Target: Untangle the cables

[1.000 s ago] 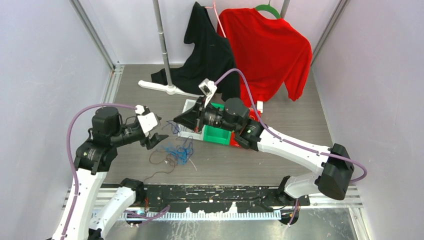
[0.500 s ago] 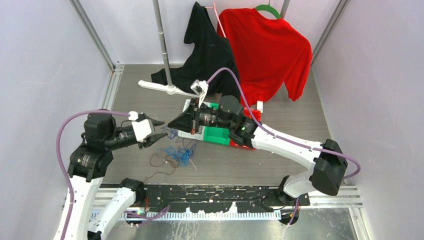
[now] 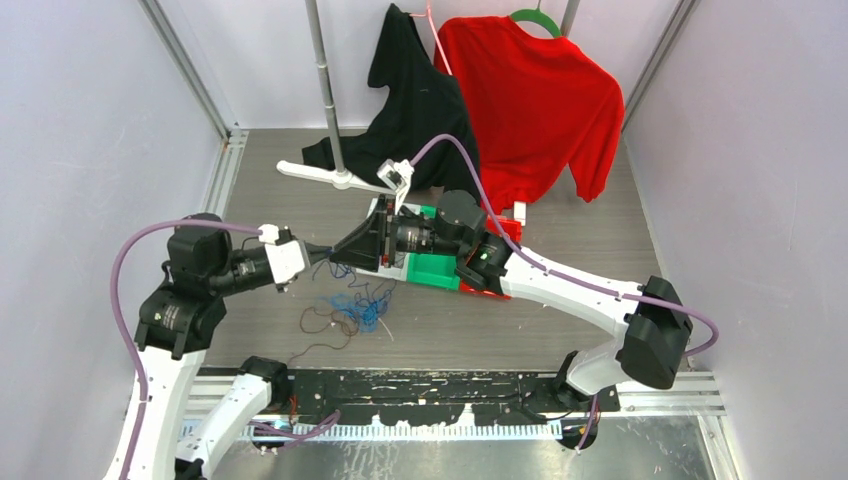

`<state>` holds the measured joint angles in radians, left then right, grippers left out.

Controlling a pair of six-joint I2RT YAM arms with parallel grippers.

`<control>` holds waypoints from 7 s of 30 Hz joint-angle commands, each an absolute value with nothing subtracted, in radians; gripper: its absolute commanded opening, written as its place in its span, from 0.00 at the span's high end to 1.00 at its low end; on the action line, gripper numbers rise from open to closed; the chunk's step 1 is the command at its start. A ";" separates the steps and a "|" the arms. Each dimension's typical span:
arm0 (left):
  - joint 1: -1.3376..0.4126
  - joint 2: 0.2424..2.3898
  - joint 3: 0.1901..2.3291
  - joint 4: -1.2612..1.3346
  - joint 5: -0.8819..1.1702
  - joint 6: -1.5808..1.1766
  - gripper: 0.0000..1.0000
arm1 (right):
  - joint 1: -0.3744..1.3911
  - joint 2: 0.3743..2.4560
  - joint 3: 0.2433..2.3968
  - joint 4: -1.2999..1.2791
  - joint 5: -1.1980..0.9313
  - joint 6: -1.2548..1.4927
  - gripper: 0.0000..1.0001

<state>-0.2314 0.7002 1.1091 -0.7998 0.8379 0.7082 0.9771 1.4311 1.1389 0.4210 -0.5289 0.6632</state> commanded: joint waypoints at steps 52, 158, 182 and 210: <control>-0.227 0.864 1.677 -0.496 0.672 0.539 1.00 | 1.099 1.448 0.938 0.816 -0.339 0.379 0.23; -0.226 0.805 1.258 -0.849 0.374 0.525 0.00 | 0.738 1.446 1.041 -0.112 0.360 0.002 0.99; -0.227 0.822 1.290 -0.865 0.393 0.511 0.00 | 0.788 1.396 1.083 -0.118 0.161 0.052 0.52; -0.226 0.801 1.264 -0.947 0.477 0.606 0.02 | 1.080 1.626 0.977 0.102 -0.019 0.565 0.49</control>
<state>-0.2295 0.8101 1.2579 -0.9535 0.4507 0.5812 1.0779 1.6691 0.9630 0.0402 0.0090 0.5098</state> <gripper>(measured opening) 0.987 0.522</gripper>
